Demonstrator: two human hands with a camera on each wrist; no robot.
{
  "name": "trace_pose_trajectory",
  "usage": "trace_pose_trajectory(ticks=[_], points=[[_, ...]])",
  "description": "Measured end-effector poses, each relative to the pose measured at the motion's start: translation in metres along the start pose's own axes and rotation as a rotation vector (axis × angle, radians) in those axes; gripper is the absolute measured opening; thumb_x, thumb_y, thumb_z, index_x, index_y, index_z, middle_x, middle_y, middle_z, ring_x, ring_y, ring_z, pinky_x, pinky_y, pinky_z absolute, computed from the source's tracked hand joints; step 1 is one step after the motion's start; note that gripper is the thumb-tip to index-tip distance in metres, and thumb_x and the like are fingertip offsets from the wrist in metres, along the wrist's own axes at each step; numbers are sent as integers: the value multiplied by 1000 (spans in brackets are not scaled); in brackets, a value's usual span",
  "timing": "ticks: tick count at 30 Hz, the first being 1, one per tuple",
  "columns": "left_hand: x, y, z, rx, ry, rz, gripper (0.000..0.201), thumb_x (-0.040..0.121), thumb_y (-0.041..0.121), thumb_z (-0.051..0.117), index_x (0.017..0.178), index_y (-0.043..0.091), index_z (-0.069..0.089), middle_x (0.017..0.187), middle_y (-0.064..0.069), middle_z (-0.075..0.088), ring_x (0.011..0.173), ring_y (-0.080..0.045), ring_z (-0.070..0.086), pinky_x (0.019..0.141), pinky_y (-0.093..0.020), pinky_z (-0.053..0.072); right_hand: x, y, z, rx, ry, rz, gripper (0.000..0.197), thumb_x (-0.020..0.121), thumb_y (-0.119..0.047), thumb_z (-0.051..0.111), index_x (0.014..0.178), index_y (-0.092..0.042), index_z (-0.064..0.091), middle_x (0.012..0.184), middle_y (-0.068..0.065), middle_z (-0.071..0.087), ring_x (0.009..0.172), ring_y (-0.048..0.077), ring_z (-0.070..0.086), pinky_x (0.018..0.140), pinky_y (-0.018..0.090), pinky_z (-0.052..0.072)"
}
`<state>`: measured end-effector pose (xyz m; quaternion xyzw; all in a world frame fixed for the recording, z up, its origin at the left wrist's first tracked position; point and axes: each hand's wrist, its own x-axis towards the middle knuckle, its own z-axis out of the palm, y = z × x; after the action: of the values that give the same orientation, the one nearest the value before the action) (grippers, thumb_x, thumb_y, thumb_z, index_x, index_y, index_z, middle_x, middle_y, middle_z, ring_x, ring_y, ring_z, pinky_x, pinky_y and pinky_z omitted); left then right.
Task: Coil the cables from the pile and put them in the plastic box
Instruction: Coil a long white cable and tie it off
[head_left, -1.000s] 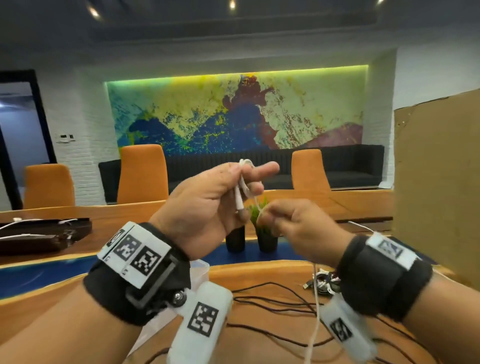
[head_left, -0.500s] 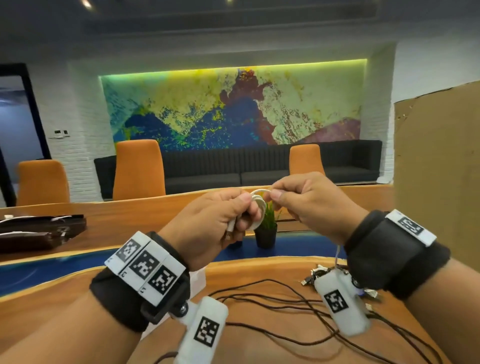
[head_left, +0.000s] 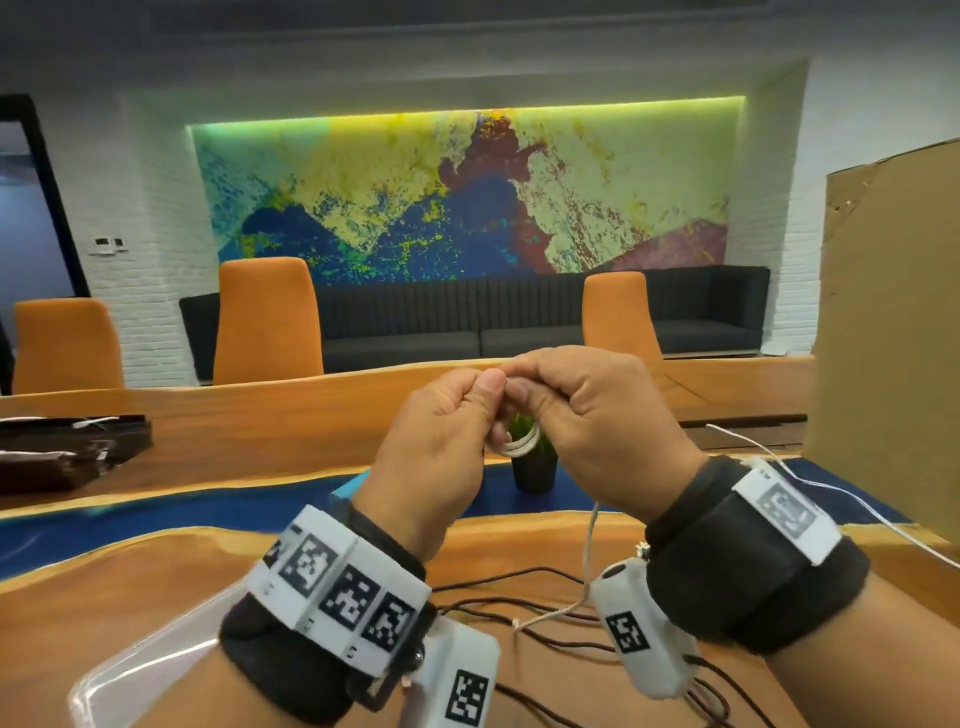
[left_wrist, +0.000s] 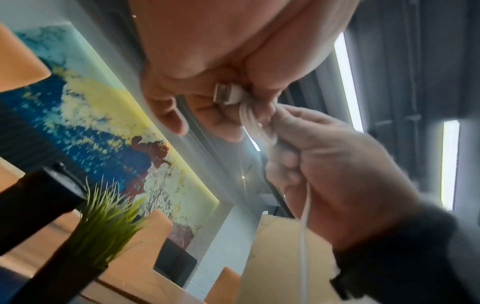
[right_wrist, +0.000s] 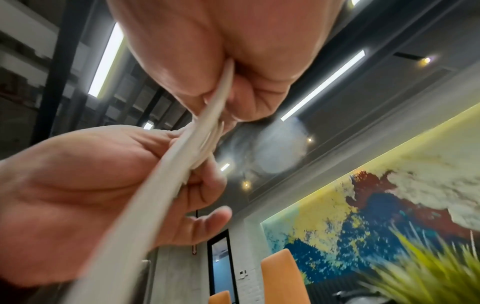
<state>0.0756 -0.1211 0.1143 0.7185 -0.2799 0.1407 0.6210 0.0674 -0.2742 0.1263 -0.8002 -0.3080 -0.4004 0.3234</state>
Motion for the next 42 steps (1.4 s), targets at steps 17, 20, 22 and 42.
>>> trace_pose_trajectory(ticks=[17, 20, 22, 42], points=[[5, -38, -15, 72, 66, 142, 19, 86, 18, 70, 105, 21, 74, 94, 11, 76, 91, -4, 71, 77, -18, 57, -4, 38, 32, -91, 155, -19, 19, 96, -21, 53, 100, -15, 71, 85, 0, 68, 80, 15, 63, 69, 41, 54], [9, -44, -17, 103, 109, 165, 15, 88, 16, 70, 101, 21, 75, 89, 10, 76, 85, -6, 71, 71, -18, 57, -4, 37, 40, -59, 143, 31, 22, 96, -23, 54, 108, -17, 71, 93, -4, 70, 88, 11, 64, 75, 36, 56], [12, -48, -23, 107, 161, 147, 12, 89, 13, 69, 95, 21, 75, 85, 10, 75, 80, -6, 71, 67, -14, 54, -6, 37, 41, -15, 94, 117, 25, 97, -24, 56, 118, -20, 69, 100, -15, 68, 95, 2, 63, 80, 24, 54], [14, -39, -50, -286, 114, -87, 17, 76, 14, 65, 91, 10, 71, 83, -10, 76, 76, -17, 72, 68, -24, 59, -20, 50, 26, 867, 329, 825, 15, 95, -10, 54, 96, -7, 69, 77, 8, 71, 71, 18, 69, 63, 25, 60]])
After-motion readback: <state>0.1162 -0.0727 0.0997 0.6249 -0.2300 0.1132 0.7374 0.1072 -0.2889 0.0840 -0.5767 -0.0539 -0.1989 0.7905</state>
